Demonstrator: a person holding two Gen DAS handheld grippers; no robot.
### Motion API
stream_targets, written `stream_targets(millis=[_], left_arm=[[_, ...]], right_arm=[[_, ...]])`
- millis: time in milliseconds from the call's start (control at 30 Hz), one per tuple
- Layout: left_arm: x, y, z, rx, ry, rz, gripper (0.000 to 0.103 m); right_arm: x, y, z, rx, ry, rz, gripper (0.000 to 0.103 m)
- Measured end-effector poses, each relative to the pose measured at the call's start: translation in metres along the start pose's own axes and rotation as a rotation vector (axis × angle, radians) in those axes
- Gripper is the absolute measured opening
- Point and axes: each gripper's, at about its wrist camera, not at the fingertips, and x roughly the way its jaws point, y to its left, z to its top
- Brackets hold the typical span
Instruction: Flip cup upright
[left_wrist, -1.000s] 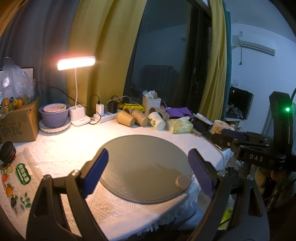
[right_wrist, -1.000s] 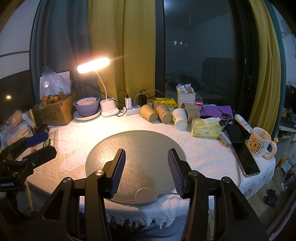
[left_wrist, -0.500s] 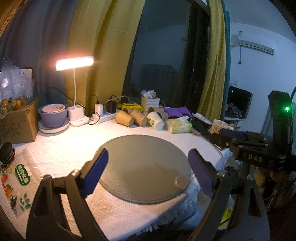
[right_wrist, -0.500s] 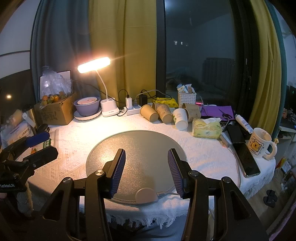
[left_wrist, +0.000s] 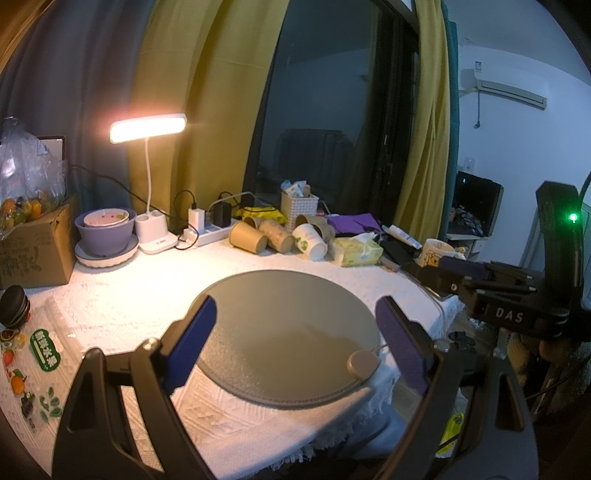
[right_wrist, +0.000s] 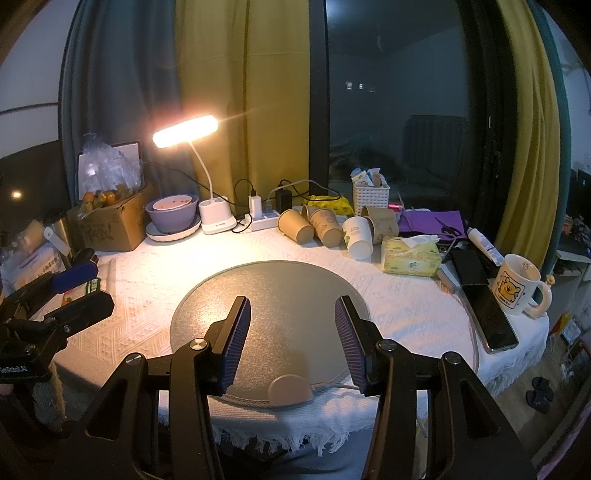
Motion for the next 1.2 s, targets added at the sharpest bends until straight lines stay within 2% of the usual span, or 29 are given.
stream_targets(millis=[733,900,1200], left_arm=[[0.007,0.003,0.001,0.006,0.019,-0.01,0.089],[0.032,0.002,-0.004,0.005,0.067,-0.016,0.089],[0.091,0.002,0.004,0.017,0.149,-0.008,0.089]], right_arm=[[0.001,-0.001,-0.001,-0.002,0.0,-0.001,0.051],[0.01,-0.01,0.004,-0.007,0.022,-0.013,0.051],[0.064,-0.042,0.008,0.036,0.077,-0.007,0.051]])
